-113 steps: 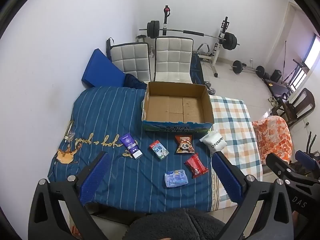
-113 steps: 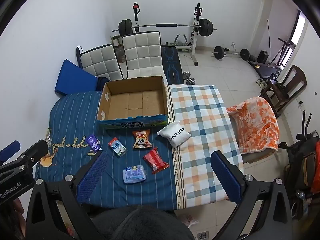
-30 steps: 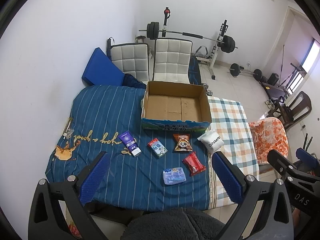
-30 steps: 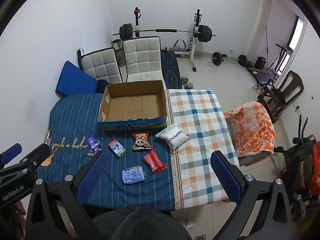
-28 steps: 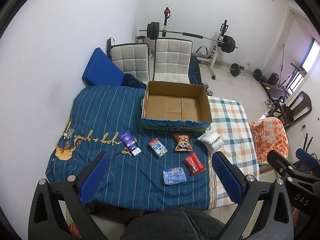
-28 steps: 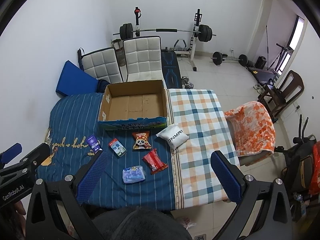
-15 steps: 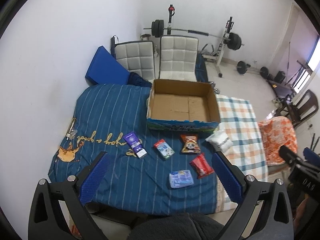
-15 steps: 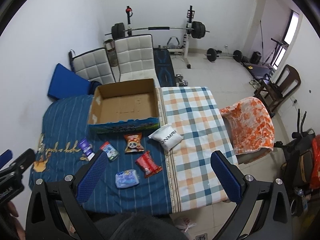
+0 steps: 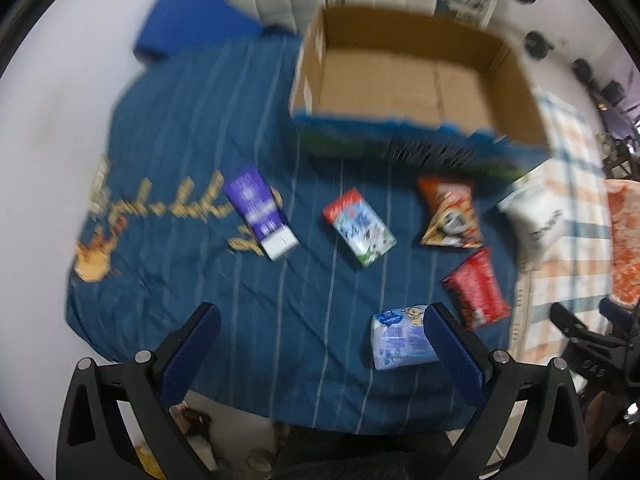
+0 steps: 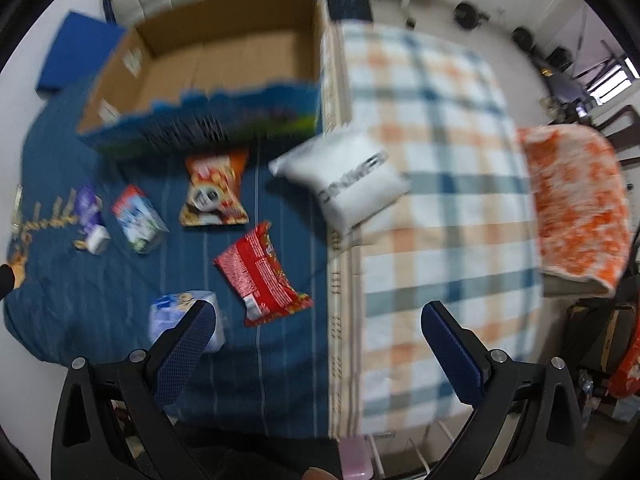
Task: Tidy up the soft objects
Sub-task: 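Grasp the milk carton with the left tool while the right tool grasps the orange panda bag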
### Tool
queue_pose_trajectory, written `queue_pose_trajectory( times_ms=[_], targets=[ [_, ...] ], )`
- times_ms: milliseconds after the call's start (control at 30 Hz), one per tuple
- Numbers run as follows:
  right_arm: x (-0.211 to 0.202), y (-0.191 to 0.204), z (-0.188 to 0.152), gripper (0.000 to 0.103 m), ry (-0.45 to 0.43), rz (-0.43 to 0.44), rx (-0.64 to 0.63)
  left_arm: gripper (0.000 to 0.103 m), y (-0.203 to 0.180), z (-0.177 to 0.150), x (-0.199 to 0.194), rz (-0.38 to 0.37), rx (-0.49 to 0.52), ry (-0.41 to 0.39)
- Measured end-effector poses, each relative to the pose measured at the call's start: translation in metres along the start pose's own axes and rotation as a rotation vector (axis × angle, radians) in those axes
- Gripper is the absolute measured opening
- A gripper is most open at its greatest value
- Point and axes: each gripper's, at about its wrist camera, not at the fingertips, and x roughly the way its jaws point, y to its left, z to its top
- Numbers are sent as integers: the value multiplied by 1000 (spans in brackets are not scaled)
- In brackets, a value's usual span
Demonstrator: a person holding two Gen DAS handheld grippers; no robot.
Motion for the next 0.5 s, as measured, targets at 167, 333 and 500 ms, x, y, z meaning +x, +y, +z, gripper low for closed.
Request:
queue_pose_trajectory(
  times_ms=[167, 333, 500],
  targets=[
    [85, 25, 14, 103, 115, 16, -42, 103, -8, 17, 77, -6, -55, 116],
    [120, 46, 36, 103, 100, 36, -41, 103, -4, 46, 127, -41, -157, 194],
    [127, 59, 58, 103, 83, 95, 4, 103, 10, 68, 159, -122, -260, 246]
  ],
)
